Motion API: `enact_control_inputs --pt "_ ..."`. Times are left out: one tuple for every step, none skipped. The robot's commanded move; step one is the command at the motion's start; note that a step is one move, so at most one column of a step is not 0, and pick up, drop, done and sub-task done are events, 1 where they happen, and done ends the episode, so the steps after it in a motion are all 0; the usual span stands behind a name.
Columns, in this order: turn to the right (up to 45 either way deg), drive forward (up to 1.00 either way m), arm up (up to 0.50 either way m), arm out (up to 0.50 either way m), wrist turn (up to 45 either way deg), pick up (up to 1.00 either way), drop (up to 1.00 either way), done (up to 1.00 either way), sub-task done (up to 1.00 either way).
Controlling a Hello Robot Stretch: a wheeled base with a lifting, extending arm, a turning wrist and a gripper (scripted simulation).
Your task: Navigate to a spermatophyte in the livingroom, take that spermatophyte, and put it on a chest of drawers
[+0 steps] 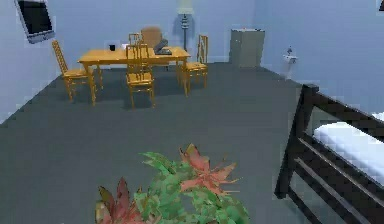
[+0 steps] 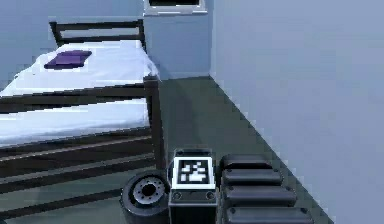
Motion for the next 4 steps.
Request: enact_control_inputs --pt "0.0 1.0 0.0 0.0 0.0 0.0 0.0 0.0 0.0" --pt "6.0 0.0 0.0 0.0 0.0 0.0 0.0 0.0 0.0" --pt "0.0 0.35 0.0 0.0 0.0 0.0 0.0 0.0 0.0" --pt "21.0 0.0 0.0 0.0 0.0 0.0 0.0 0.0 0.0"
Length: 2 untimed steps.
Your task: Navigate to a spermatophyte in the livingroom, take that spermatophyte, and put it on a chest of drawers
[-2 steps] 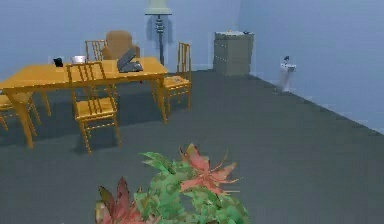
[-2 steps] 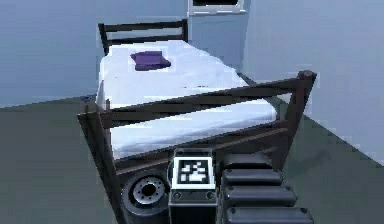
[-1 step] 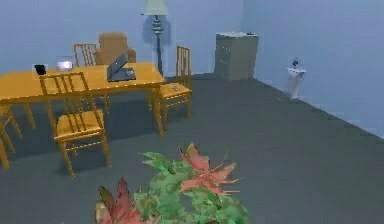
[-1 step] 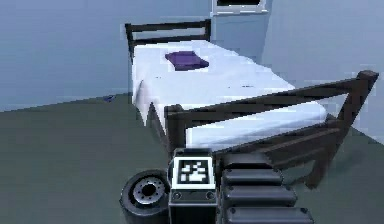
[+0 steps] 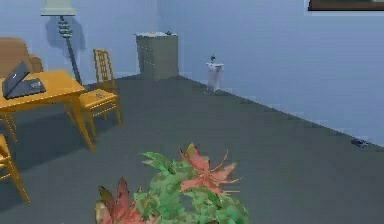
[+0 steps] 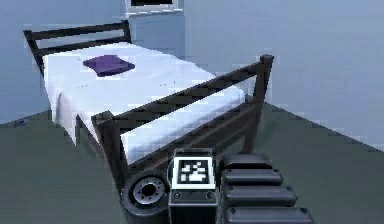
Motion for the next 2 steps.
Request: enact_control_inputs --pt "0.0 0.15 0.0 0.0 0.0 0.0 0.0 0.0 0.0" --pt "-6.0 0.0 0.0 0.0 0.0 0.0 0.0 0.0 0.0"
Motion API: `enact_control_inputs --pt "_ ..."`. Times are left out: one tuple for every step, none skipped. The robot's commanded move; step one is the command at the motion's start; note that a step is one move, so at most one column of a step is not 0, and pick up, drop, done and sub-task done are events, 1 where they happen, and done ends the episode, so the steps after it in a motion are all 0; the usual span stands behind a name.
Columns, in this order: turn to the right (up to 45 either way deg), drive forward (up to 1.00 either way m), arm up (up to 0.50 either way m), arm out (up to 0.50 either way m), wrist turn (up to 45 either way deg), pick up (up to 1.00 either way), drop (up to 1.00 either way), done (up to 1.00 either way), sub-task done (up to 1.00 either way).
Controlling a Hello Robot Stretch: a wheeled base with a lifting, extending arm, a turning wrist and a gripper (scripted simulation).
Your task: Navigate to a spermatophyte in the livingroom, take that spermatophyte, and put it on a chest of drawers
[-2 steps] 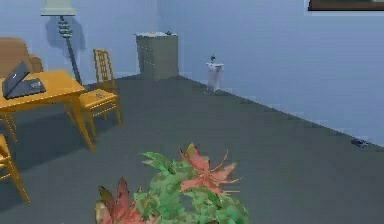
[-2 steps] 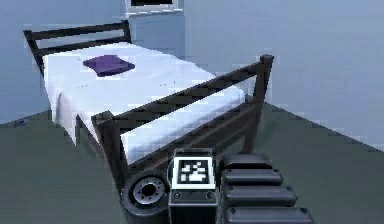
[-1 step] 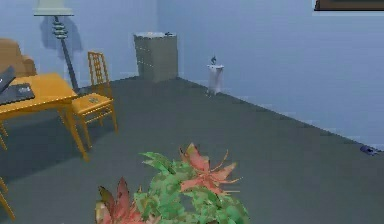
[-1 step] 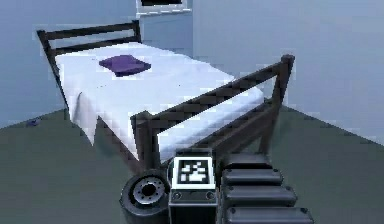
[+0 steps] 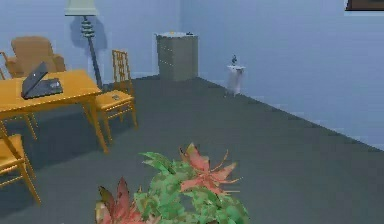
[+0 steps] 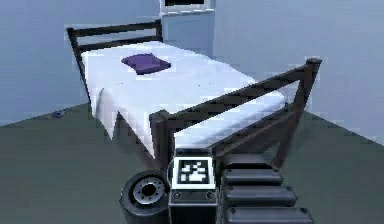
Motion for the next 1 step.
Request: enact_control_inputs --pt "0.0 1.0 0.0 0.0 0.0 0.0 0.0 0.0 0.0"
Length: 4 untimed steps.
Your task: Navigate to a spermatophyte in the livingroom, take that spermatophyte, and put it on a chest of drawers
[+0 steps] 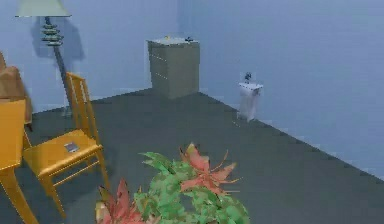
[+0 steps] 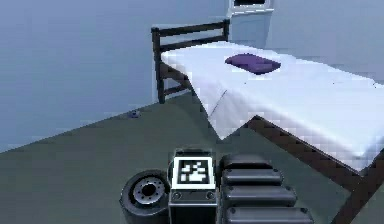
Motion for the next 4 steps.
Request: enact_control_inputs --pt "0.0 1.0 0.0 0.0 0.0 0.0 0.0 0.0 0.0" --pt "0.0 1.0 0.0 0.0 0.0 0.0 0.0 0.0 0.0" --pt "0.0 0.95 0.0 0.0 0.0 0.0 0.0 0.0 0.0" --pt "39.0 0.0 0.0 0.0 0.0 0.0 0.0 0.0 0.0"
